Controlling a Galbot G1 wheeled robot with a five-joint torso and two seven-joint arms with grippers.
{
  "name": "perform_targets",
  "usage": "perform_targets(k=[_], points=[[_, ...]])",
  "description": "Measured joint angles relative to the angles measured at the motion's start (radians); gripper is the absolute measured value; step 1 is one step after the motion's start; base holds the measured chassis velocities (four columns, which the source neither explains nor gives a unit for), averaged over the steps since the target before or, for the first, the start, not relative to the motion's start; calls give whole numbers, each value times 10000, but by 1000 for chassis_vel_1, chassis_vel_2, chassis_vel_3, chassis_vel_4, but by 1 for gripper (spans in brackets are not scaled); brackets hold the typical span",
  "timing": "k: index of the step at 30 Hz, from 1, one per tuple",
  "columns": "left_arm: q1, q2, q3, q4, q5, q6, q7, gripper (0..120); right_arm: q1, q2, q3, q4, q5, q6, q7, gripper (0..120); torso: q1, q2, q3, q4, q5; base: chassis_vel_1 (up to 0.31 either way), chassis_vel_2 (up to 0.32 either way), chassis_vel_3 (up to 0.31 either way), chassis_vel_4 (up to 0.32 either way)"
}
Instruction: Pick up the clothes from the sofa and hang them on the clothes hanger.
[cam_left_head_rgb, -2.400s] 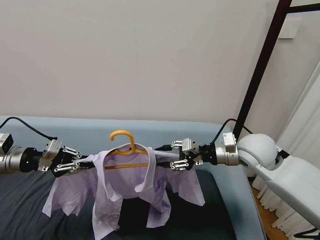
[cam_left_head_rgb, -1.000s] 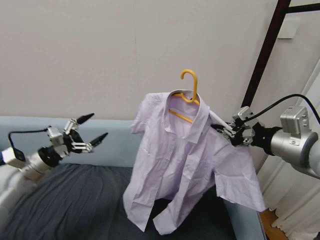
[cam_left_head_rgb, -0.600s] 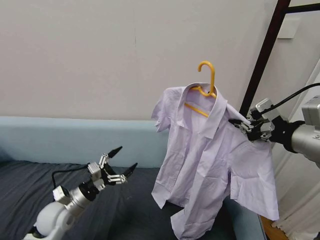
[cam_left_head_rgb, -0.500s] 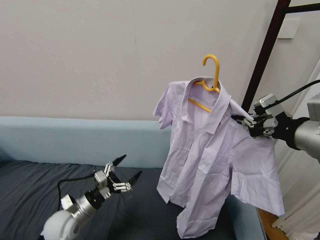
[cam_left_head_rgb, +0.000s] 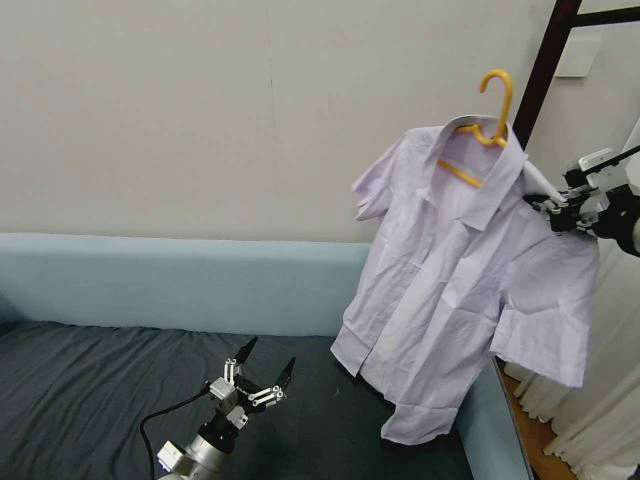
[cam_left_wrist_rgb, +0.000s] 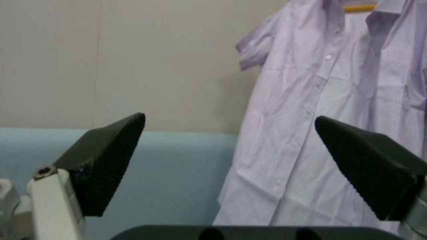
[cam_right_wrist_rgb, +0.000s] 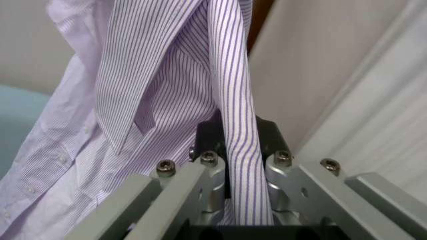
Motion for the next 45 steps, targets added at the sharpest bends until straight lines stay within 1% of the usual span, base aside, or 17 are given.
perform_targets(k=[3, 9, 14, 15, 17, 20, 21, 22, 24, 26, 27, 28, 30, 31, 34, 35, 45], points=[[57, 27, 9, 72, 180, -20, -178, 100, 67, 271, -100, -599, -167, 67, 374, 4, 0, -1, 0, 0, 0, 0, 0, 0, 0], [87, 105, -5, 51, 261, -26, -564, 100, 272, 817, -494, -1592, -350, 198, 1700, 4, 0, -1, 1, 1, -4, 0, 0, 0, 0], [153, 187, -57, 6, 258, -80, -582, 100, 1197, 1193, -1309, -2944, -111, 162, 2285, 4, 0, -1, 0, -2, -6, 0, 0, 0, 0], [153, 187, -57, 6, 258, -80, -582, 100, 1197, 1193, -1309, -2944, -111, 162, 2285, 4, 0, -1, 0, -2, -6, 0, 0, 0, 0], [184, 246, -119, 24, 237, -159, -598, 100, 1936, 1406, -2208, -3450, -245, 159, 2265, 4, 0, 0, -2, -8, -5, 0, 0, 0, 0], [168, 281, -205, 93, 209, -194, -673, 100, 3932, 2184, -4119, -4501, -1066, 109, 2150, 4, 0, -1, 0, -5, -2, 0, 0, 0, 0], [168, 281, -205, 93, 209, -194, -673, 100, 3932, 2184, -4119, -4501, -1066, 109, 2150, 4, 0, -1, 0, -5, -2, 0, 0, 0, 0], [128, 286, -254, 109, 181, -195, -727, 100, 4722, 2628, -4920, -4994, -1618, 188, 2038, 4, -1, 0, -1, -4, -13, 0, 0, 0, 0], [63, 300, -342, 118, 103, -195, -792, 100, 5851, 3604, -5962, -5788, -2164, 223, 2034, 4, 1, -1, 1, 1, -8, 0, 0, 0, 0], [37, 325, -427, 129, 12, -195, -843, 100, 6636, 4612, -6564, -6522, -2286, 243, 2306, 4, 2, -2, 3, 10, -7, 0, 0, 0, 0], [37, 325, -427, 129, 12, -195, -843, 100, 6636, 4612, -6564, -6522, -2286, 243, 2306, 4, 2, -2, 3, 10, -7, 0, 0, 0, 0], [44, 347, -480, 150, -31, -204, -883, 100, 6930, 5031, -6726, -6856, -2313, 265, 2457, 4, 3, -2, 3, 11, -16, 0, 0, 0, 0], [90, 408, -574, 187, -120, -279, -904, 100, 7305, 5771, -6902, -7431, -2324, 330, 2829, 4, 2, -1, 0, 8, -17, 0, 0, 0, 0], [129, 456, -639, 222, -180, -341, -922, 100, 7463, 6213, -6926, -7867, -2281, 377, 3141, 4, 2, -1, 0, 1, -12, 0, 0, 0, 0], [150, 490, -673, 248, -213, -386, -941, 100, 7552, 6536, -6906, -8162, -2212, 441, 3356, 4, 2, -1, 1, -2, -6, 0, 0, 0, 0], [174, 540, -703, 289, -242, -441, -974, 100, 7650, 6933, -6802, -8545, -2022, 533, 3621, 4, 2, -1, 1, 0, -8, 0, 0, 0, 0], [180, 525, -613, 296, -216, -474, -1018, 100, 8004, 7738, -6314, -9798, -1372, 769, 3727, 4, 1, -1, 0, -1, -6, 0, 0, 0, 0]])
